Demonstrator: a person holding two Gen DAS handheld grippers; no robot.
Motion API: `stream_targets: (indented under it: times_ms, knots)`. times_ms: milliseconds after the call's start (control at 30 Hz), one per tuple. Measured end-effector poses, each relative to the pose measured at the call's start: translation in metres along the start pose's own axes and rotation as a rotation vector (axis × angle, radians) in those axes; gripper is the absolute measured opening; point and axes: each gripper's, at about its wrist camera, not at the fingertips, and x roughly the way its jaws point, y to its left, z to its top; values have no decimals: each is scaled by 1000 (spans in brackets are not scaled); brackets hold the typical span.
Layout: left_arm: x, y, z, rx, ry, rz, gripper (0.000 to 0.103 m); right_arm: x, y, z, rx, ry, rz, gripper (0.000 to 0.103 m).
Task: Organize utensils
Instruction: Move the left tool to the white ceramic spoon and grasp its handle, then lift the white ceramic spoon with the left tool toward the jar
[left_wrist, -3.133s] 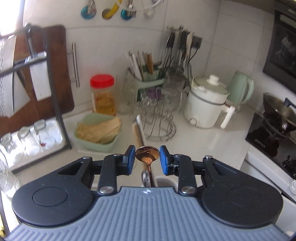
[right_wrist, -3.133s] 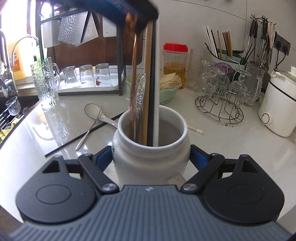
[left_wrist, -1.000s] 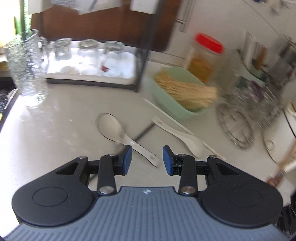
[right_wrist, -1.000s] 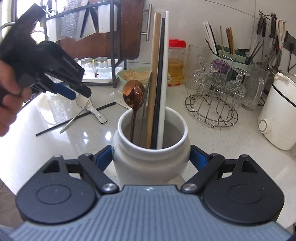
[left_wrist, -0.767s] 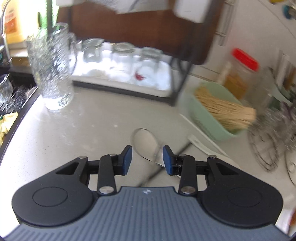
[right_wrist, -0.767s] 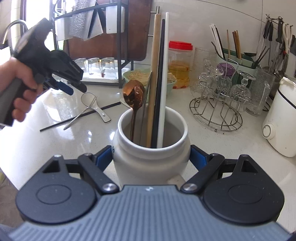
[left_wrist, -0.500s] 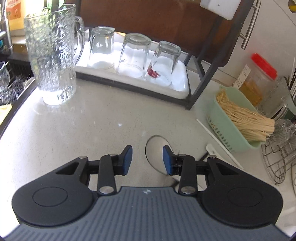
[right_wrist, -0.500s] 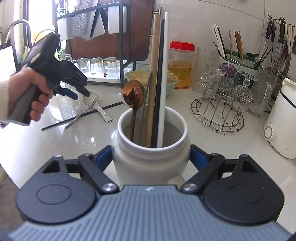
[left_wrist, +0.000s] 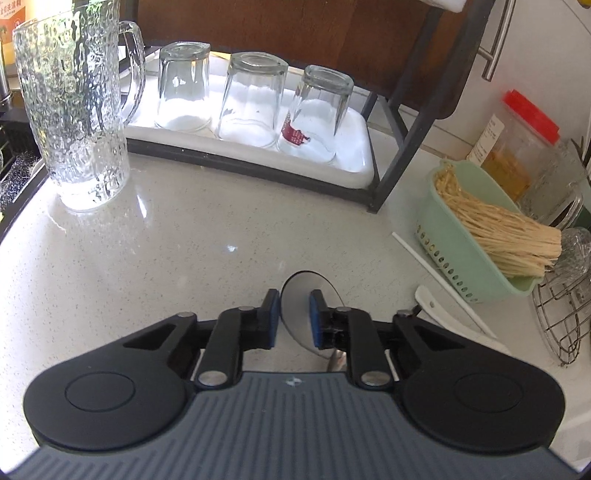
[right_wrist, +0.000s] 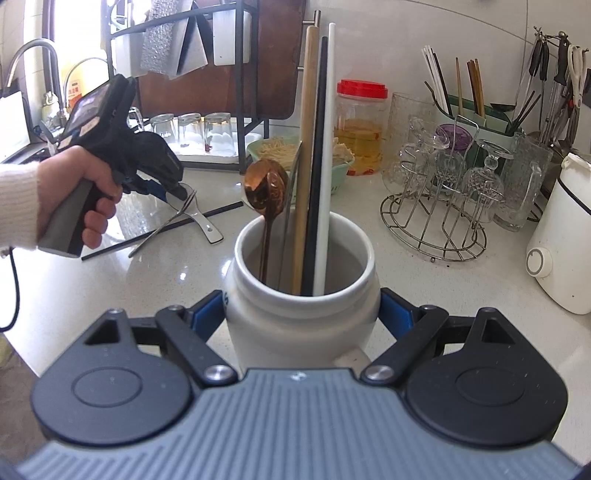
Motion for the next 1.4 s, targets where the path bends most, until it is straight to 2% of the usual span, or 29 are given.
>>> stream_targets:
  times_ms: [300, 600, 1067, 1267, 1400]
  knots:
    - [-22, -9, 9, 83, -46, -20, 6, 3, 5, 0, 11, -15, -26, 90]
    - [-59, -21, 15, 173, -103, -51, 5, 7, 13, 2, 42, -21, -66, 90]
    - [-111, -33, 7, 196, -135, -154, 5, 10, 24, 4, 84, -22, -132, 90]
    - [-151, -40, 1, 204, -172, -155, 5, 10, 22, 6, 82, -7, -119, 90]
    - [-183, -48, -6, 206, -209, -130, 5, 9, 20, 10, 87, 29, -106, 90]
